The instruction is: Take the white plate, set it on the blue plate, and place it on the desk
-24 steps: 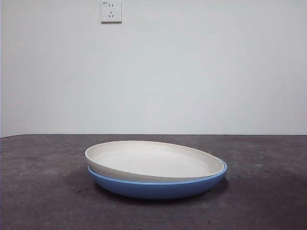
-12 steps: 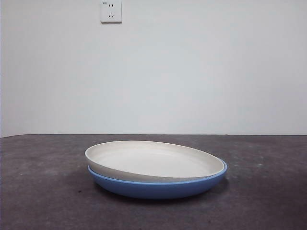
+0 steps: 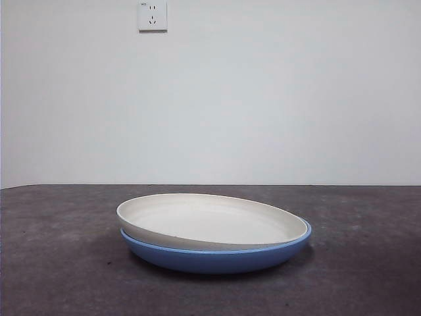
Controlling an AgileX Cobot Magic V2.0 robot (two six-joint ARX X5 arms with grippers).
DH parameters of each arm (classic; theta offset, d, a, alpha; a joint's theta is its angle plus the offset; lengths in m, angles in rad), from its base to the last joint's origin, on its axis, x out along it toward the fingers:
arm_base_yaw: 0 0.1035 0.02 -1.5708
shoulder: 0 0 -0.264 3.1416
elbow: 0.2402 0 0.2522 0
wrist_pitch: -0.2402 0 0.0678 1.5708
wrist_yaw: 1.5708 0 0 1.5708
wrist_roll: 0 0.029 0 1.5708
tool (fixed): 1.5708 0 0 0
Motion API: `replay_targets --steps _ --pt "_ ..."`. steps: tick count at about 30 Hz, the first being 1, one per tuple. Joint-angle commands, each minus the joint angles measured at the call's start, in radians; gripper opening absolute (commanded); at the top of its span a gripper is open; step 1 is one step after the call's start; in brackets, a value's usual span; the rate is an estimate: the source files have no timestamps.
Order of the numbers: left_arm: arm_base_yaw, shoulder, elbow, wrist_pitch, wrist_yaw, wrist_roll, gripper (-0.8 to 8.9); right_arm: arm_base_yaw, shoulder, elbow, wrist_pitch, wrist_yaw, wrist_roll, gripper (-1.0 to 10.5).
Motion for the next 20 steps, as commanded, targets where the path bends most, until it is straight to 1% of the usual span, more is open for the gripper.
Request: replay_targets --steps 1,20 --pt "0.003 -0.001 -0.021 -0.003 -0.003 0.005 0.16 -0.002 -0.002 -0.008 0.006 0.005 0.011 0.2" --pt "0.003 -0.001 -0.021 -0.004 -0.003 0.005 0.16 -0.002 -0.002 -0.008 0.028 0.005 0.011 0.2"
